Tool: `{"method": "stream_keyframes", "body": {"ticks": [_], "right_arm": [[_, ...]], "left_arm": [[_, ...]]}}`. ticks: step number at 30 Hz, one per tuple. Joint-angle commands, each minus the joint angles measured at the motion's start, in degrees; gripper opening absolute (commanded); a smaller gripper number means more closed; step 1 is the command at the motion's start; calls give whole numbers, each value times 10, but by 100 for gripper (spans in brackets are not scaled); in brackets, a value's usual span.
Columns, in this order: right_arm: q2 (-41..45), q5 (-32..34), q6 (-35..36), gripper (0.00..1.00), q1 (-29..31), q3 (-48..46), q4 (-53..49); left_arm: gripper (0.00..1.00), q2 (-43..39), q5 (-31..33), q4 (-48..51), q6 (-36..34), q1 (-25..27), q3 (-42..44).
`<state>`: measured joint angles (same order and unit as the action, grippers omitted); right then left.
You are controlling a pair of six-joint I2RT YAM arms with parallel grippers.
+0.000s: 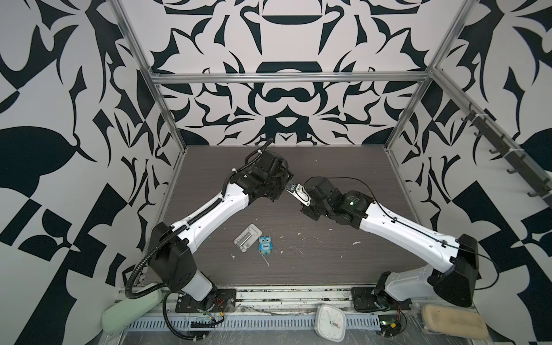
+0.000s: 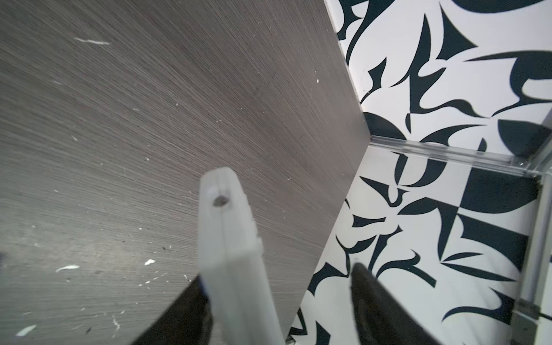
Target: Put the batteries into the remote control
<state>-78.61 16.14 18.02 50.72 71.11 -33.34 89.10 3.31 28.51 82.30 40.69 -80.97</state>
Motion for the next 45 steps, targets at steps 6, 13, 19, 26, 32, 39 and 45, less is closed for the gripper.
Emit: {"method": "stream_keyframes", "body": {"ticks": [6, 13, 19, 26, 32, 39, 45], "right_arm": [[46, -64, -60, 0, -18, -9, 34], [49, -206, -148, 0, -77, 19, 15], [42, -302, -219, 0, -123, 52, 6], [29, -350, -251, 0, -137, 70, 5], [24, -357, -259, 0, -142, 66, 4], [19, -360, -261, 0, -144, 59, 4], [20, -360, -254, 7, -145, 59, -4]], "left_arm": [[99, -47, 19, 18, -31, -5, 19], [99, -60, 12, -7, -65, -3, 40], [99, -52, 7, -81, -80, 4, 45], [96, -11, -8, -99, -98, 16, 9], [81, 0, -9, -98, -98, 24, 5], [58, -6, 0, -96, -94, 28, 20], [38, -1, 7, -67, -103, 28, 13]]}}
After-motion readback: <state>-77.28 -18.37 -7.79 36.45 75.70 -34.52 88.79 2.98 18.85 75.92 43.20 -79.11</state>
